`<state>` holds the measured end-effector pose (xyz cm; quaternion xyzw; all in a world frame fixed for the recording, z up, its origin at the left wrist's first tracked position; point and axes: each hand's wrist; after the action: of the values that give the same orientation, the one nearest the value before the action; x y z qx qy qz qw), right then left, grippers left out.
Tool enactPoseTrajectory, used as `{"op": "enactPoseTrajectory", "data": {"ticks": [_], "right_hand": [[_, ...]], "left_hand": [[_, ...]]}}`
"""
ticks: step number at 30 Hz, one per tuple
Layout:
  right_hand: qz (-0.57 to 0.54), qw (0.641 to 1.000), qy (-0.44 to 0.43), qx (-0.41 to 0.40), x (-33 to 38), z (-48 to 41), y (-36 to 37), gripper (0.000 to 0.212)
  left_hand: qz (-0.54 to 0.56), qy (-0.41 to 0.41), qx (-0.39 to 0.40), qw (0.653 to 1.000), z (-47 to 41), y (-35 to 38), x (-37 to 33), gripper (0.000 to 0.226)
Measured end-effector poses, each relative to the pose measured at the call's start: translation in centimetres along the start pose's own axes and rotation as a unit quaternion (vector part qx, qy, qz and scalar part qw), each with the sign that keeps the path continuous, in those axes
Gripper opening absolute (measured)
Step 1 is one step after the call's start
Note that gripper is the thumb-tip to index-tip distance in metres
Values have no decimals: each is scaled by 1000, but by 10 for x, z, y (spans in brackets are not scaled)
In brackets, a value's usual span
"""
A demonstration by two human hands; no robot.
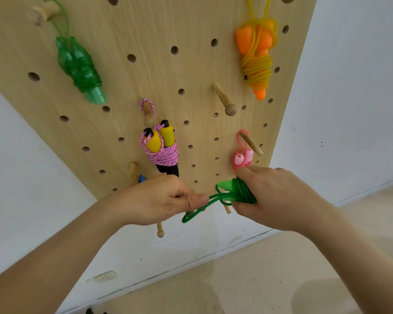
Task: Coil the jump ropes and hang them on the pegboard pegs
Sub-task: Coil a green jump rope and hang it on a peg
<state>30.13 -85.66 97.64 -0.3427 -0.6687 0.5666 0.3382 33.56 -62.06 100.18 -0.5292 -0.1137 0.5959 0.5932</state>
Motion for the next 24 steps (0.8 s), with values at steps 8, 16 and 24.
{"op": "enactPoseTrajectory", "data": {"ticks": [8, 16, 24], "right_hand": [[32, 999, -22, 6, 7, -4, -5, 32], [-354, 933, 47, 51, 2, -13, -12, 27], [-452, 888, 26, 78, 11, -18, -23, 28]], "left_hand": [[-83, 16, -21, 996, -3, 15, -14, 18], [90, 144, -198, 966, 13, 1, -15, 16], [104, 222, -355, 902, 6, 10, -21, 21]]}}
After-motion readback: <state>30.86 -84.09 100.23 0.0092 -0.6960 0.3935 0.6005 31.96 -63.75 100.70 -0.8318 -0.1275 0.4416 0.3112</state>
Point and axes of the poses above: each hand's wrist, its own z-axis away from the middle knuckle, its own y-axis out of the palm, x = y × z, and after that the axes turned 9 degrees about -y, right-handed
